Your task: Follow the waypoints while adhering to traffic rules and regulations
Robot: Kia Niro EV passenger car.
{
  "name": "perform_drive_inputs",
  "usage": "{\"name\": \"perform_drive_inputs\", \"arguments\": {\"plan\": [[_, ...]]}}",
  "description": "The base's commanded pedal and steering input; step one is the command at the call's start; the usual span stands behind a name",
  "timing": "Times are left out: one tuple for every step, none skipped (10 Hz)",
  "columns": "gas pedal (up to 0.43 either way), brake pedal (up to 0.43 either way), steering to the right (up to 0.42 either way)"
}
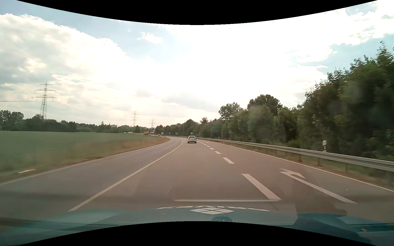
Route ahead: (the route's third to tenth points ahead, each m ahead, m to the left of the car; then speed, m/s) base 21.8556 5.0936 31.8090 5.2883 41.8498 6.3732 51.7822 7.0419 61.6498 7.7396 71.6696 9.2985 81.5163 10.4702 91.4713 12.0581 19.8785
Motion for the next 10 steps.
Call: {"name": "perform_drive_inputs", "arguments": {"plan": [[0.197,0.000,-0.011],[0.197,0.000,-0.011],[0.197,0.000,-0.010],[0.197,0.000,-0.010],[0.197,0.000,-0.010],[0.189,0.000,-0.011],[0.189,0.000,-0.011],[0.189,0.000,-0.011],[0.189,0.000,-0.011],[0.189,0.000,-0.011]]}}
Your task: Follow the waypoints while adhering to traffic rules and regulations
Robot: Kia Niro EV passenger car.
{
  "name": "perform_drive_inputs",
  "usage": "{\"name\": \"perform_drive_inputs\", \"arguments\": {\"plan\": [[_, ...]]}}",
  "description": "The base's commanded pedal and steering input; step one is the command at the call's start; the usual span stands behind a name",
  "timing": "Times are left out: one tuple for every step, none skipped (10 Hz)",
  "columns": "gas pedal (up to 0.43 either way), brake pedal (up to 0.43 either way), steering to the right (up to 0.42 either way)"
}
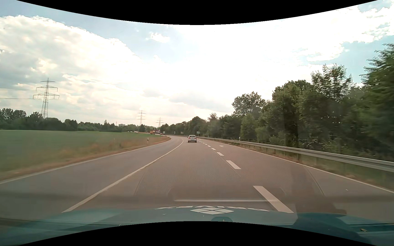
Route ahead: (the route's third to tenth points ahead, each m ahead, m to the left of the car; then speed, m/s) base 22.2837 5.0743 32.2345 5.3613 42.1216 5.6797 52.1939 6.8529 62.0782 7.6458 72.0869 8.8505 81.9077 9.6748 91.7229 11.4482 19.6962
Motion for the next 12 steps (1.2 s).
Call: {"name": "perform_drive_inputs", "arguments": {"plan": [[0.189,0.000,-0.011],[0.189,0.000,-0.011],[0.189,0.000,-0.011],[0.189,0.000,-0.011],[0.189,0.000,-0.011],[0.189,0.000,-0.011],[0.189,0.000,-0.011],[0.189,0.000,-0.011],[0.189,0.000,-0.010],[0.189,0.000,-0.010],[0.189,0.000,-0.010],[0.189,0.000,-0.010]]}}
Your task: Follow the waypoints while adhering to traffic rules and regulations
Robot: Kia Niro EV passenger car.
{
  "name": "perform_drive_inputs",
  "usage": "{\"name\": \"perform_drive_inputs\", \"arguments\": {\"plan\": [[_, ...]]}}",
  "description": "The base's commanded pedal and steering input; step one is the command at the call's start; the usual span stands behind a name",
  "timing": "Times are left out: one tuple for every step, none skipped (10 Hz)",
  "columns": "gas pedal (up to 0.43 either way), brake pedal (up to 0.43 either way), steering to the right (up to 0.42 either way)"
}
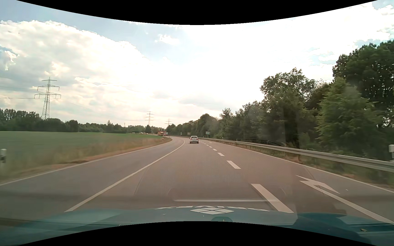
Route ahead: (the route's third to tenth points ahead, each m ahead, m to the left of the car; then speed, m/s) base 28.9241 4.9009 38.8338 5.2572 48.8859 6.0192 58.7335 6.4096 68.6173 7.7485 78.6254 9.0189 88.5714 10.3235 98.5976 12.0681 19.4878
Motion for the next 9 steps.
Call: {"name": "perform_drive_inputs", "arguments": {"plan": [[0.189,0.000,-0.009],[0.189,0.000,-0.009],[0.189,0.000,-0.009],[0.189,0.000,-0.008],[0.189,0.000,-0.008],[0.189,0.000,-0.008],[0.189,0.000,-0.008],[0.189,0.000,-0.008],[0.189,0.000,-0.008]]}}
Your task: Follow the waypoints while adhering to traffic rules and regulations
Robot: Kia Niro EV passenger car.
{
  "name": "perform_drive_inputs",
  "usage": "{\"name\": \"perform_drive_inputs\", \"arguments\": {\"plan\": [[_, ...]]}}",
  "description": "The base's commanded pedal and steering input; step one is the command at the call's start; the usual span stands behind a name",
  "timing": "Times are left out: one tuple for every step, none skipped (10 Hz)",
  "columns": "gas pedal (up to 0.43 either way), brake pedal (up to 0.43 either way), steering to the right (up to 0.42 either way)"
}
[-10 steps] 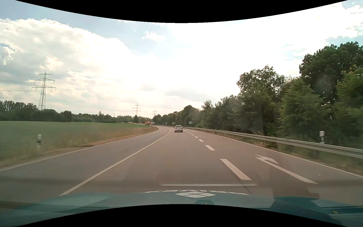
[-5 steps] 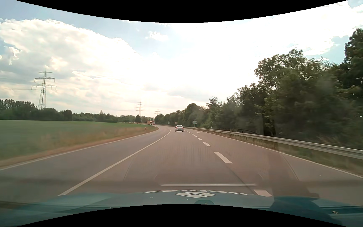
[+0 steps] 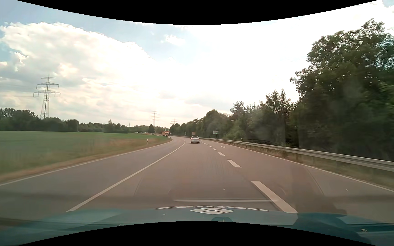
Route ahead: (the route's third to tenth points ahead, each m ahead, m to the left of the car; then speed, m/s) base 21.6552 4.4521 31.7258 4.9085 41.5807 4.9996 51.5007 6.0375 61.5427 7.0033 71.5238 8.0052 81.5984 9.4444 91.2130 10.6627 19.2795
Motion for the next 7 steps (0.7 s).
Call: {"name": "perform_drive_inputs", "arguments": {"plan": [[0.189,0.000,-0.008],[0.189,0.000,-0.008],[0.177,0.000,-0.008],[0.177,0.000,-0.008],[0.177,0.000,-0.008],[0.177,0.000,-0.008],[0.177,0.000,-0.008]]}}
